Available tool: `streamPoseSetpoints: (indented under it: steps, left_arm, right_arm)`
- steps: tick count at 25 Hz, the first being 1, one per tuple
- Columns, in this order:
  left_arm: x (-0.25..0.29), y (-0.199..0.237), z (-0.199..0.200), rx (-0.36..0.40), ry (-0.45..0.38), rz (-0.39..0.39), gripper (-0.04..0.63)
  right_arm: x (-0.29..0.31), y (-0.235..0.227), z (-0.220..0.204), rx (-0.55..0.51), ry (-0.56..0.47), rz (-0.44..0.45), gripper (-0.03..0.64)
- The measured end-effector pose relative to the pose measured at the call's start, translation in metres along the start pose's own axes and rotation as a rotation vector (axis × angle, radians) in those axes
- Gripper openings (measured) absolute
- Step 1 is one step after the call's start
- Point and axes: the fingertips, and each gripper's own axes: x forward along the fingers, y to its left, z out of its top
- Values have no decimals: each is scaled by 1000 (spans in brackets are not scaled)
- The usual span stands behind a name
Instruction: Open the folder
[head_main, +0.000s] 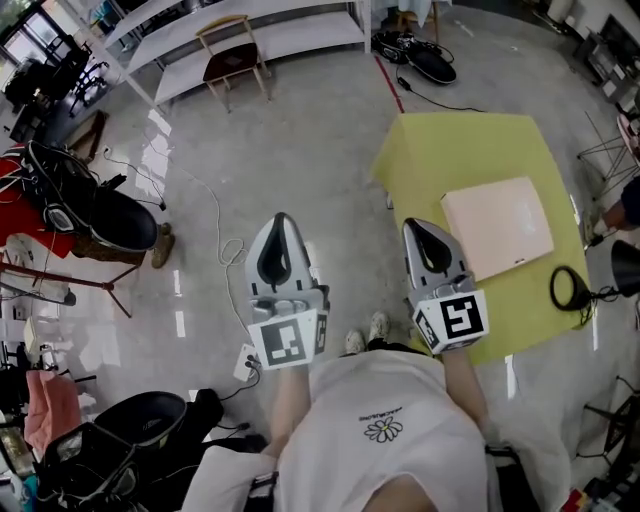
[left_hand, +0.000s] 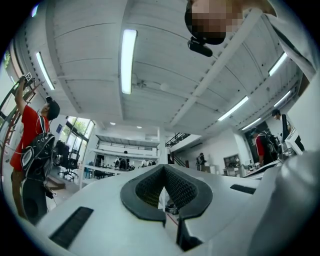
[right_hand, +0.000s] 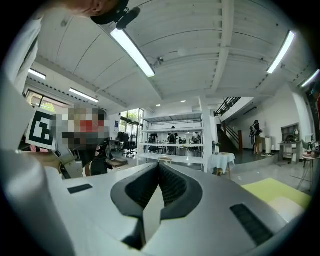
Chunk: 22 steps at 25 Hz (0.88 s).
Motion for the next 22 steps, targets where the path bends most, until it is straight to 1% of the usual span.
streamPoseSetpoints:
  steps: [3,6,9,12,15,18,22]
  left_arm:
    - [10,-11,-2,-7,2,-14,12]
    - [24,-26,-9,-7,5,-53,12]
    - [48,-46,-16,-18,-9,-117,12]
    - [66,-80,-15,-44,-29,-183,12]
    - [78,-126,-12,-87,-52,-290,12]
    - [87,-186,-17,-104,-55,-434,12]
    - [101,-267,-19,-126,-60,-624,12]
  right_arm:
    - [0,-10,2,-4,-15,-3,12]
    - [0,-22,-4,7,-18,-27,12]
    - [-2,-41,-12,16,-15,-83,12]
    - [-22,-66,-11,29,-34,-151,12]
    - [-55,-95,-11,38,-60,-253,12]
    - [-93,-130,-23,54,-49,-387,12]
    - [-148,-175,-34,105,-43,-577,12]
